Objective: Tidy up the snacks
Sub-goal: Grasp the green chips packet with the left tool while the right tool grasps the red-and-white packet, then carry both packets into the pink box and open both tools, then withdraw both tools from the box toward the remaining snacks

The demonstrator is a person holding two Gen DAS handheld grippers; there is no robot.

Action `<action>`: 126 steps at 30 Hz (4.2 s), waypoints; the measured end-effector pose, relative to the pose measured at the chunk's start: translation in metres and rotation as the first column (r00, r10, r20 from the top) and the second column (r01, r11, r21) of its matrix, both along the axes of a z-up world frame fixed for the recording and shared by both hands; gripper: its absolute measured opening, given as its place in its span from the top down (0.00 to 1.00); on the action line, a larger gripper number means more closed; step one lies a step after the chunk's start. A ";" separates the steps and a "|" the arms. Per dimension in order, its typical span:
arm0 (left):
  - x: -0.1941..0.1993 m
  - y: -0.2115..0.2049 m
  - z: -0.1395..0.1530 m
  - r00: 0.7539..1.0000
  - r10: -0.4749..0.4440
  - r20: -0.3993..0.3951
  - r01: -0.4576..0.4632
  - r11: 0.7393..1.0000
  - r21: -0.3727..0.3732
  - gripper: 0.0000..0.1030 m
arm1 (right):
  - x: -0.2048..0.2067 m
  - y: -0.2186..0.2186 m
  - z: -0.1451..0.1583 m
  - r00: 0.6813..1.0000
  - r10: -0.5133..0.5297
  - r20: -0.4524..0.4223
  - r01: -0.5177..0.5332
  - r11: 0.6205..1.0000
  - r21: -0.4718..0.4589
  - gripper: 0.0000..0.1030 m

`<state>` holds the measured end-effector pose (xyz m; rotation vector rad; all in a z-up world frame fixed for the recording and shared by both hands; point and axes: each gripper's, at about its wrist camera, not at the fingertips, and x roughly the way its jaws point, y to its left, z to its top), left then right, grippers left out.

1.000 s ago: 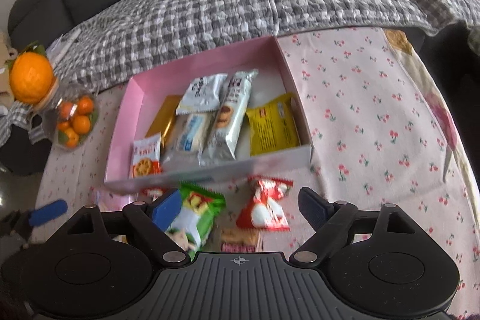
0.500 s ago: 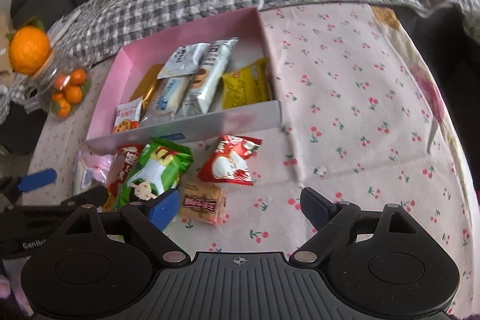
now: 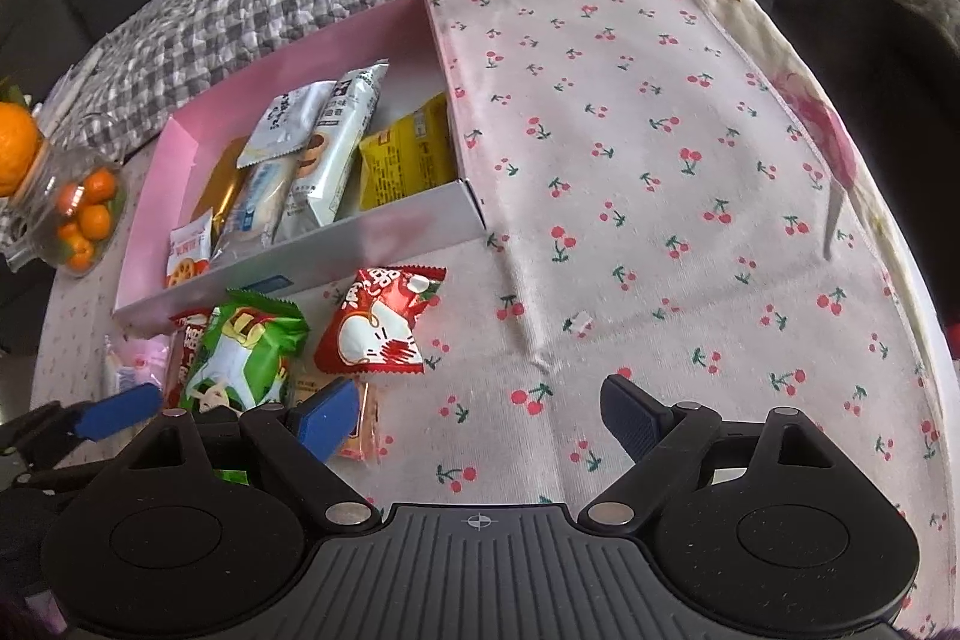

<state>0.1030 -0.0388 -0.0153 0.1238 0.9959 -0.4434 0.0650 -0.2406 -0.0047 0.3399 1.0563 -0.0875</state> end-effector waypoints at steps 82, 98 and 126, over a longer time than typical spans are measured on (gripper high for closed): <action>0.104 0.005 0.042 0.986 0.119 0.116 -0.120 0.993 0.007 0.60 | 0.092 -0.006 0.034 0.976 -0.111 0.185 0.079 0.982 0.173 0.64; 0.158 -0.006 0.005 0.986 0.135 0.096 -0.143 0.986 0.089 0.60 | 0.135 -0.002 0.009 0.977 -0.069 0.200 0.046 0.992 0.116 0.64; 0.072 0.034 0.043 0.982 0.101 0.162 -0.106 0.994 0.021 0.11 | 0.072 0.025 0.050 0.983 -0.003 0.181 -0.005 0.999 0.043 0.20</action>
